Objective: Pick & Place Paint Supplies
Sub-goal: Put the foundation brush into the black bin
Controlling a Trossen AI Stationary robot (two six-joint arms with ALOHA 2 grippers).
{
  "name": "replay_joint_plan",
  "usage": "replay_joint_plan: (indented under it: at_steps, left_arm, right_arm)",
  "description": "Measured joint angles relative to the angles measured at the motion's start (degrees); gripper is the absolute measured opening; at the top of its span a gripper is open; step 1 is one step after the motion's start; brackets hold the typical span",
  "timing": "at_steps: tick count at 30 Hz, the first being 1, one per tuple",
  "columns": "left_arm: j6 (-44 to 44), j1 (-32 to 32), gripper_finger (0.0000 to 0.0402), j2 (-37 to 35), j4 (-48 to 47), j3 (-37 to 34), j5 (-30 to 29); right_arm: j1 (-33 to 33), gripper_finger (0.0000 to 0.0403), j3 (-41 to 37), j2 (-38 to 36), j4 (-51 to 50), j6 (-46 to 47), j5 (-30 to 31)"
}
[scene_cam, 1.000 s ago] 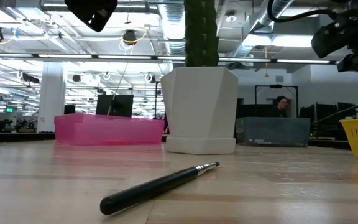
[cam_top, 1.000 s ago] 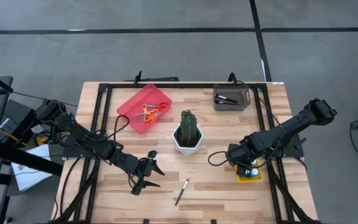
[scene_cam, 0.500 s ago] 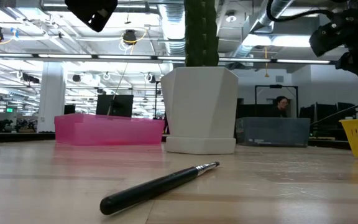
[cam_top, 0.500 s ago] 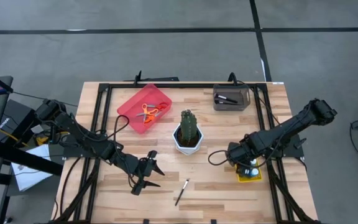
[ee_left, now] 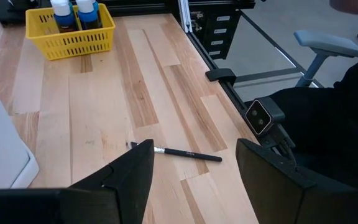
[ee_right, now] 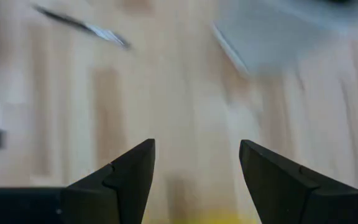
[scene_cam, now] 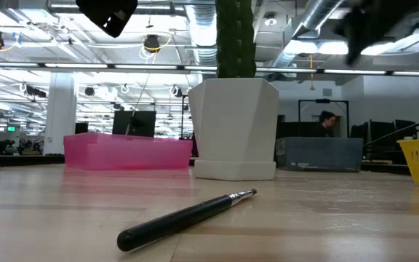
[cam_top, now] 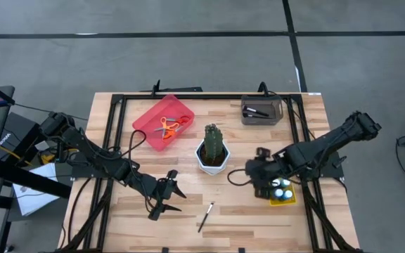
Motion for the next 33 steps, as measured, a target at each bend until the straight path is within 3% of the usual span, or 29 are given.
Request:
replay_joint_plan:
  at_steps: [5,14,21,33]
  left_arm:
    - [0.03,-0.32,0.0222,-0.01,-0.04,0.00,0.16]
    - [0.09,-1.18,0.0222,0.00,-0.03,0.00,0.16]
    - [0.11,-1.18,0.0222,0.01,-0.11,0.02,-0.08]
    - [0.42,-1.18,0.0222,0.01,-0.11,0.04,-0.05]
  right_arm:
    - [2.60,0.0230,0.03,0.02,15.66,-10.81,-0.10]
    - [8.84,0.0216,0.23,2.55,33.47,-22.02,-0.02]
    - [9.99,0.0198,-0.12,5.91,35.16,-23.00,0.92]
    - [8.07,0.0183,0.04,18.70,43.46,-22.91,-0.17]
